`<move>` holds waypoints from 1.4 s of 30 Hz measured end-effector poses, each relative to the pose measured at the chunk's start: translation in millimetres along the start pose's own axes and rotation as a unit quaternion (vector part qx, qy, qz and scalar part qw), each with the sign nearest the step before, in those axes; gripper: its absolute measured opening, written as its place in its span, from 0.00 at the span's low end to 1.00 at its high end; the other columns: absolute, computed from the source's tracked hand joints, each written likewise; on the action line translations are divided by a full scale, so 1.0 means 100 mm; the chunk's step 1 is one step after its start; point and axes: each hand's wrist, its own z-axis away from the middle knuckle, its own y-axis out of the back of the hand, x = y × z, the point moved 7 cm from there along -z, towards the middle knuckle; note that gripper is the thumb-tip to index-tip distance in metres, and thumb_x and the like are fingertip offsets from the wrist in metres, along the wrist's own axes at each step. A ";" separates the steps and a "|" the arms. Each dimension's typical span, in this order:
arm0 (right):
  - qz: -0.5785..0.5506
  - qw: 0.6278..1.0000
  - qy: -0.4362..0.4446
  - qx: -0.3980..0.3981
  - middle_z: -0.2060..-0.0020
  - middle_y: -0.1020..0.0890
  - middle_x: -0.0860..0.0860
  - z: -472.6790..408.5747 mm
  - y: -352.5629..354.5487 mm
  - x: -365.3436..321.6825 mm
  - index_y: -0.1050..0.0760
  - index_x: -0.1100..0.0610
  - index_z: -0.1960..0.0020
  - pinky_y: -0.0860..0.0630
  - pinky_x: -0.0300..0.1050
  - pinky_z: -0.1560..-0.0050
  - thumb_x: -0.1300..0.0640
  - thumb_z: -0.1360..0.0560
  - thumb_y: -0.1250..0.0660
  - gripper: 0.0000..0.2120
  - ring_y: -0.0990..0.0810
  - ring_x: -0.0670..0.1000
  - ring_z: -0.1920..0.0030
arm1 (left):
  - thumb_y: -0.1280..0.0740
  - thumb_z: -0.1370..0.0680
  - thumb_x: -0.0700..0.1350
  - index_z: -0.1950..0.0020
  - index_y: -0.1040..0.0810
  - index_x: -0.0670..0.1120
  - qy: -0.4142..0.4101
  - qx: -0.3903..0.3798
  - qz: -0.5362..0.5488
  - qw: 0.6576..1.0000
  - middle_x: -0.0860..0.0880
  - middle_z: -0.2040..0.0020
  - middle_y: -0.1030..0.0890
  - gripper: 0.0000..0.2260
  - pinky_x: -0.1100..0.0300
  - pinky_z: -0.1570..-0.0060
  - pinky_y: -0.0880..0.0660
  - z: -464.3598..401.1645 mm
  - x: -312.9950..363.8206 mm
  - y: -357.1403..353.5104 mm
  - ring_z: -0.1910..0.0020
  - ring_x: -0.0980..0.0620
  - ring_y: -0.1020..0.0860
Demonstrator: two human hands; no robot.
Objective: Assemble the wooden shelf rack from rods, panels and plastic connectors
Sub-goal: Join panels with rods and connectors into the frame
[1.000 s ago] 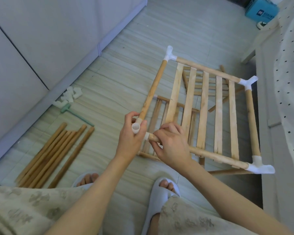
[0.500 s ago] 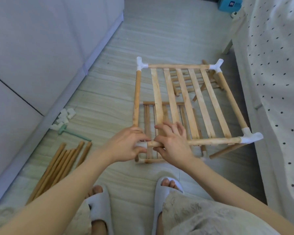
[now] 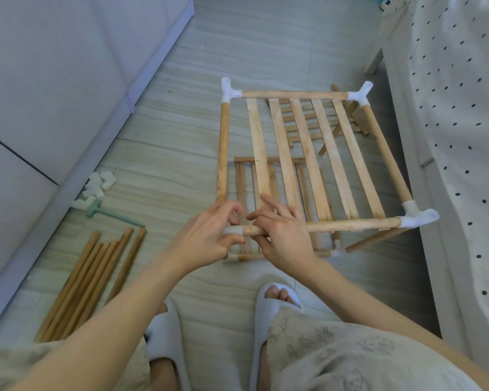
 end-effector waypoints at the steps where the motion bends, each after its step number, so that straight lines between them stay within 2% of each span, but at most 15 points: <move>1: -0.003 1.000 -0.001 0.003 0.46 0.18 0.46 0.01 0.00 -0.02 0.19 0.58 0.52 0.35 0.49 0.44 0.60 0.28 0.32 0.07 0.34 0.51 0.29 | 0.30 0.27 0.49 0.46 0.36 0.56 0.009 -0.005 0.003 1.000 0.58 0.52 0.27 0.17 0.60 0.55 0.33 -0.01 0.00 -0.01 0.53 0.56 0.28; 5: -0.010 0.999 0.018 0.038 0.54 0.16 0.49 0.03 0.04 -0.10 0.19 0.59 0.57 0.28 0.47 0.53 0.63 0.33 0.29 0.05 0.26 0.53 0.35 | 0.30 0.28 0.49 0.49 0.40 0.56 0.019 -0.011 0.030 0.999 0.61 0.54 0.28 0.18 0.63 0.60 0.37 -0.05 0.06 -0.12 0.55 0.60 0.30; 9: -0.021 0.999 0.024 0.006 0.50 0.17 0.53 0.01 0.04 -0.10 0.19 0.62 0.52 0.23 0.52 0.46 0.63 0.31 0.30 0.08 0.27 0.55 0.34 | 0.28 0.29 0.47 0.49 0.37 0.54 -0.006 -0.029 0.028 0.999 0.61 0.55 0.32 0.18 0.68 0.61 0.37 -0.14 0.05 -0.07 0.55 0.58 0.33; 12: -0.030 0.998 0.044 -0.034 0.39 0.23 0.56 0.09 0.09 -0.01 0.22 0.63 0.44 0.26 0.53 0.40 0.60 0.30 0.29 0.15 0.28 0.57 0.34 | 0.29 0.28 0.52 0.40 0.33 0.49 -0.048 -0.008 0.048 0.998 0.56 0.43 0.32 0.21 0.71 0.46 0.37 -0.11 0.09 -0.03 0.42 0.56 0.33; 14: -0.033 0.999 0.023 -0.034 0.36 0.26 0.56 0.15 0.20 0.12 0.24 0.62 0.40 0.29 0.54 0.39 0.54 0.29 0.29 0.20 0.27 0.58 0.36 | 0.34 0.25 0.56 0.35 0.35 0.51 0.021 0.074 0.204 0.976 0.56 0.37 0.34 0.22 0.70 0.38 0.39 -0.08 0.01 0.01 0.34 0.59 0.36; 16: -0.016 1.000 -0.013 0.016 0.40 0.24 0.56 0.19 0.36 0.25 0.23 0.61 0.42 0.30 0.56 0.40 0.49 0.27 0.32 0.19 0.26 0.58 0.39 | 0.40 0.21 0.56 0.33 0.36 0.53 0.195 0.155 0.440 0.863 0.55 0.37 0.31 0.18 0.62 0.40 0.32 -0.07 -0.19 -0.03 0.33 0.55 0.32; 18: -0.013 0.994 -0.078 0.079 0.42 0.23 0.57 0.18 0.49 0.42 0.22 0.61 0.43 0.30 0.57 0.42 0.50 0.25 0.36 0.17 0.26 0.58 0.41 | 0.45 0.19 0.57 0.31 0.35 0.47 0.327 0.128 0.600 0.719 0.49 0.41 0.25 0.21 0.54 0.50 0.25 -0.12 -0.32 -0.25 0.41 0.47 0.24; 19: -0.019 0.989 -0.118 0.092 0.41 0.24 0.57 0.16 0.52 0.51 0.23 0.61 0.42 0.31 0.57 0.41 0.51 0.23 0.37 0.17 0.27 0.58 0.40 | 0.46 0.19 0.58 0.30 0.34 0.44 0.351 0.085 0.635 0.683 0.45 0.42 0.23 0.24 0.52 0.54 0.24 -0.17 -0.32 -0.31 0.46 0.45 0.21; 23: 0.001 0.979 -0.197 0.058 0.37 0.25 0.54 0.04 0.42 0.78 0.25 0.59 0.37 0.37 0.52 0.34 0.50 0.20 0.42 0.18 0.31 0.56 0.34 | 0.40 0.23 0.60 0.34 0.31 0.39 0.370 -0.042 0.682 0.629 0.38 0.44 0.19 0.28 0.48 0.55 0.22 -0.41 -0.23 -0.41 0.49 0.39 0.19; 27: 0.040 0.974 -0.206 0.089 0.43 0.20 0.52 0.08 0.35 0.82 0.19 0.61 0.49 0.25 0.49 0.49 0.50 0.19 0.44 0.19 0.31 0.53 0.34 | 0.37 0.28 0.58 0.32 0.33 0.35 0.332 -0.154 0.754 0.545 0.35 0.37 0.25 0.33 0.41 0.41 0.29 -0.51 0.02 -0.60 0.39 0.35 0.25; 30: 0.053 0.970 -0.197 0.133 0.49 0.17 0.49 0.11 0.41 0.83 0.17 0.61 0.63 0.24 0.45 0.58 0.47 0.20 0.50 0.29 0.27 0.52 0.36 | 0.37 0.28 0.58 0.33 0.32 0.33 0.312 -0.177 0.764 0.537 0.34 0.37 0.24 0.33 0.42 0.43 0.26 -0.51 0.08 -0.75 0.39 0.36 0.24; 32: 0.056 0.968 -0.189 0.154 0.52 0.17 0.49 0.13 0.44 0.82 0.17 0.61 0.64 0.25 0.44 0.62 0.48 0.21 0.52 0.30 0.26 0.53 0.38 | 0.37 0.28 0.57 0.34 0.32 0.34 0.307 -0.168 0.770 0.533 0.34 0.38 0.24 0.32 0.41 0.44 0.25 -0.53 0.06 -0.78 0.40 0.36 0.24; 35: 0.055 0.967 -0.198 0.150 0.51 0.17 0.49 0.15 0.39 0.81 0.17 0.61 0.59 0.25 0.44 0.63 0.47 0.22 0.54 0.29 0.27 0.52 0.36 | 0.36 0.29 0.55 0.33 0.32 0.36 0.311 -0.148 0.774 0.532 0.32 0.41 0.23 0.31 0.41 0.47 0.24 -0.53 0.05 -0.81 0.43 0.35 0.22; 38: 0.048 0.968 -0.205 0.137 0.48 0.18 0.48 0.13 0.35 0.81 0.18 0.60 0.52 0.25 0.45 0.61 0.45 0.22 0.56 0.31 0.30 0.49 0.34 | 0.37 0.29 0.52 0.35 0.30 0.36 0.326 -0.102 0.748 0.568 0.33 0.48 0.20 0.28 0.45 0.56 0.20 -0.55 0.00 -0.83 0.54 0.37 0.18; 42: 0.049 0.970 -0.209 0.116 0.44 0.20 0.47 0.12 0.31 0.87 0.19 0.58 0.49 0.26 0.45 0.60 0.42 0.23 0.59 0.34 0.33 0.46 0.32 | 0.42 0.24 0.52 0.41 0.27 0.38 0.328 -0.083 0.730 0.593 0.34 0.51 0.18 0.20 0.48 0.58 0.20 -0.55 -0.02 -0.85 0.57 0.37 0.18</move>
